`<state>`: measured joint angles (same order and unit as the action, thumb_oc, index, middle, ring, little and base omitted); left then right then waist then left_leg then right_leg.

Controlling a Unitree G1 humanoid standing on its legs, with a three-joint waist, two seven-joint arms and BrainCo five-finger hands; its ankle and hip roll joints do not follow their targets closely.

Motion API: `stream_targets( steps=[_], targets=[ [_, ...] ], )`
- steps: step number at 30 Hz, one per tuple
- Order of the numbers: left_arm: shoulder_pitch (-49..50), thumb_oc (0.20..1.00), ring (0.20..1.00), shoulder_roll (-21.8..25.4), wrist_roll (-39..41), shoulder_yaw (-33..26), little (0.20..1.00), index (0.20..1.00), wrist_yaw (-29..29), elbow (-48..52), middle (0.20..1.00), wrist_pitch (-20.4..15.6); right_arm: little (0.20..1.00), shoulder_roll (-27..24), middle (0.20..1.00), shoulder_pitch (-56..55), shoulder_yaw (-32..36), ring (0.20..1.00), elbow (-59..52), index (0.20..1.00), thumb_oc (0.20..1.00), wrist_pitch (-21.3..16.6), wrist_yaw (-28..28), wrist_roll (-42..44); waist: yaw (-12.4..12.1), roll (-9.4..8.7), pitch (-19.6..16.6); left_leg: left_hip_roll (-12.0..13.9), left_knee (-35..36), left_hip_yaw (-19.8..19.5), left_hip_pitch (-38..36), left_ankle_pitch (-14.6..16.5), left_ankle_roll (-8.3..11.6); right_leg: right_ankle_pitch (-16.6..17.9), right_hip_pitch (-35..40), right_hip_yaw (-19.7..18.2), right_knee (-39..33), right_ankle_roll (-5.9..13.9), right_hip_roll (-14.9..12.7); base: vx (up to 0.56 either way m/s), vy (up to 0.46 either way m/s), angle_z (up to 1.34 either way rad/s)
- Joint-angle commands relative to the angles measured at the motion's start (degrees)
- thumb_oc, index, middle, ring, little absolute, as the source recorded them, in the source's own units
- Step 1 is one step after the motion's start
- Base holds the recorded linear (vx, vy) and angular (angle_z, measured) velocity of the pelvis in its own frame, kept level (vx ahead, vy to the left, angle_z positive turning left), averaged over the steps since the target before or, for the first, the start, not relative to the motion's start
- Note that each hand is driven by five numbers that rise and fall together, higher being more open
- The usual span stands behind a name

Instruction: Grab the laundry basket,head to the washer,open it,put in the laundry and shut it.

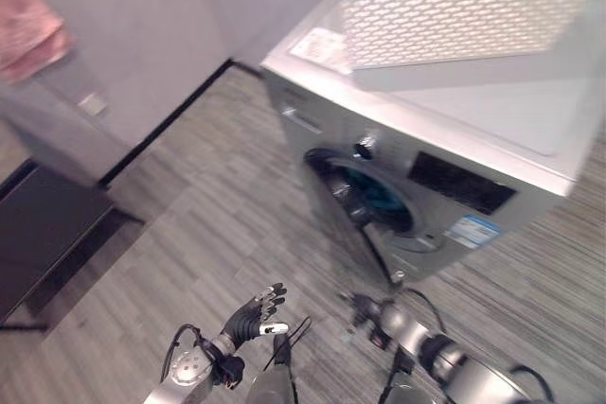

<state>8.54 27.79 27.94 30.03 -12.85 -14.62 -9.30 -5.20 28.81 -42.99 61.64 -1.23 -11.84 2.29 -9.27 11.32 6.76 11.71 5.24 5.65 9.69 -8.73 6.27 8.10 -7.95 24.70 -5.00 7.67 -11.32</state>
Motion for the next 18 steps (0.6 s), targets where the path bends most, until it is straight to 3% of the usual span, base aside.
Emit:
stream_targets(
  steps=[1, 5, 6, 8, 10, 16, 17, 18],
  targets=[
    [-4.18, 1.0, 1.0, 3.32, -4.18, 0.96, 1.0, 1.0, -1.33, -1.44, 1.0, -1.3, 1.0, 3.93, 1.0, 1.07, -0.54, 1.0, 1.68, 1.0, 1.0, 1.22, -3.8, 9.93, -1.06, -6.02, 2.79, 0.08, -0.24, -0.76, -0.99, 2.54, 2.66, -3.34, -0.15, -3.1, 2.72, 3.01, -4.55, 0.02, -0.018, 0.36],
    [-4.18, 1.0, 1.0, 1.48, -4.49, 0.55, 1.0, 1.0, 0.8, -3.37, 1.0, -1.3, 1.0, 5.8, 1.0, 3.77, 6.15, 1.0, 3.71, 1.0, 1.0, -0.13, 2.45, 16.47, -3.1, -5.76, 3.37, -0.22, -0.24, -2.74, 0.24, 2.18, 2.71, -4.57, 0.25, -0.85, 4.55, 2.86, -5.1, 0.01, 0.007, 0.35],
    [-3.92, 1.0, 1.0, 1.03, -4.2, 0.7, 1.0, 1.0, 2.3, -3.0, 1.0, -1.43, 1.0, 5.62, 1.0, 6.3, 11.98, 1.0, 6.72, 1.0, 1.0, -1.14, 7.54, 18.6, -3.49, -5.24, 3.76, -0.53, -0.24, -3.66, 1.09, 2.07, 2.58, -5.09, 0.03, -0.28, 5.31, 2.83, -5.21, 0.07, 0.001, 0.27],
    [-3.59, 1.0, 1.0, 1.17, -3.76, 0.75, 1.0, 1.0, 3.31, -2.8, 1.0, -1.09, 1.0, 3.86, 1.0, 9.2, 20.41, 1.0, 10.77, 1.0, 1.0, -1.19, 11.45, 23.73, -3.84, -4.63, 3.79, -0.57, -0.33, -4.81, 1.34, 3.25, 2.85, -6.73, 0.31, -0.11, 6.01, 3.33, -5.14, 0.08, -0.011, 0.18],
    [-4.07, 1.0, 1.0, 1.83, -3.65, 0.98, 1.0, 1.0, 3.89, -2.66, 1.0, -0.91, 1.0, -0.06, 1.0, 11.81, 27.84, 1.0, 14.97, 1.0, 1.0, -1.1, 14.71, 27.35, -4.14, -4.04, 4.21, -0.81, -0.35, -5.74, 2.24, 3.19, 2.95, -7.51, 0.11, 0.32, 6.62, 3.23, -5.14, 0.0, -0.008, 0.22],
    [-2.55, 1.0, 1.0, 2.81, -3.77, -0.82, 1.0, 1.0, 4.84, -2.94, 1.0, -0.98, 1.0, -16.51, 1.0, 16.18, 41.87, 1.0, 22.25, 1.0, 1.0, 0.21, 19.93, 37.22, -4.44, -2.53, 4.64, -1.58, -0.24, -6.65, 4.65, 3.02, 3.19, -8.17, -1.29, 0.49, 6.75, 3.18, -5.07, 0.0, 0.012, 0.21],
    [-2.61, 1.0, 1.0, 2.8, -3.76, -0.77, 1.0, 1.0, 4.84, -2.95, 1.0, -0.98, 1.0, -16.56, 1.0, 16.22, 41.89, 1.0, 22.31, 1.0, 1.0, 0.2, 19.89, 37.24, -4.5, -2.52, 4.63, -1.57, -0.24, -6.63, 4.67, 3.02, 3.19, -8.16, -1.33, 0.47, 6.76, 3.17, -5.07, 0.0, 0.0, 0.0],
    [-1.67, 1.0, 1.0, 1.92, -2.34, -2.99, 1.0, 1.0, 5.49, -3.83, 1.0, -0.97, 1.0, -22.1, 1.0, 16.14, 46.3, 1.0, 22.8, 1.0, 1.0, -0.96, 21.53, 42.39, -4.16, -2.42, 4.79, -1.72, -0.24, -6.46, 5.46, 3.12, 3.32, -7.83, -1.88, 0.0, 5.96, 3.38, -4.99, -0.02, 0.021, 0.05]
  ],
)
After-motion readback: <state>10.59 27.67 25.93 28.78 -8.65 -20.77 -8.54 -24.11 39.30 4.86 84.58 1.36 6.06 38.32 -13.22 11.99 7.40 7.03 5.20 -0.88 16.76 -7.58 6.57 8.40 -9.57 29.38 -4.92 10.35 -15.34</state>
